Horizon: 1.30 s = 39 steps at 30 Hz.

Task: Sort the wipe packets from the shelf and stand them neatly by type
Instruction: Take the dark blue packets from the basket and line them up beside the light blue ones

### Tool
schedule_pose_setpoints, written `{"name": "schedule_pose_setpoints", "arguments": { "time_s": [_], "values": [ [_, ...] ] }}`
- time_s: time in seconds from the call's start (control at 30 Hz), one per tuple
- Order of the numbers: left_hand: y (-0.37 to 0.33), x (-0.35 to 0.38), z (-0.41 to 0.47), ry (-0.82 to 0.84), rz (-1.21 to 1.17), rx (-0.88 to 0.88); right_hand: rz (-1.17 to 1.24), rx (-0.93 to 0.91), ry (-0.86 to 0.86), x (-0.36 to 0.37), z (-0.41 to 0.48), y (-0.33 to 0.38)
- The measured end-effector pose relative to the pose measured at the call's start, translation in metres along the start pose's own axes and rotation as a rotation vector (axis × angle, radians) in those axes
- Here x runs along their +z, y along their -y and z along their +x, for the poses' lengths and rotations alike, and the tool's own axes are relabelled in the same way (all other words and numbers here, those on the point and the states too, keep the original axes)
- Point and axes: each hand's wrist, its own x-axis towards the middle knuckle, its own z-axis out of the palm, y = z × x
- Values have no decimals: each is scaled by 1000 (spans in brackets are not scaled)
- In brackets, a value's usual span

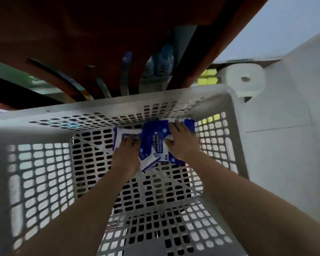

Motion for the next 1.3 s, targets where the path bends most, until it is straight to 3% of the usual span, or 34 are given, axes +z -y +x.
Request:
{"name": "schedule_pose_setpoints", "arguments": {
  "time_s": [0.1,0.23,0.4,0.57,0.63,0.7,0.8,0.87,0.93,1.0,1.1,1.3],
  "values": [
    [5,5,-9,-108,-24,48,18,29,55,6,4,10],
    [16,3,-1,-178,103,-38,22,115,-116,17,1,23],
    [21,4,2,-177,182,-76,499,296,-81,22,-4,29],
    [30,15,-26,-166,-153,-291,774,358,-185,27,-24,18],
    [36,24,-40,-203,-345,-405,688,369,-188,26,-27,14],
    [40,27,-50,-247,-561,-454,294,301,-193,26,-30,11],
    [37,20,-53,-324,-915,-579,-213,-49,-268,22,-25,16],
    [33,18,-47,-317,-1189,-671,-345,-282,-149,21,-14,22],
    [23,19,-38,-221,-1365,-710,-497,-370,3,19,-4,26],
    [10,26,-29,-150,-1305,-733,-523,-353,21,21,1,28],
    [-15,35,-22,-189,-1203,-805,-498,-289,-210,28,-6,23],
    [-29,25,-12,-78,-1561,-1002,-254,-166,-285,26,-14,-11]
  ]
}}
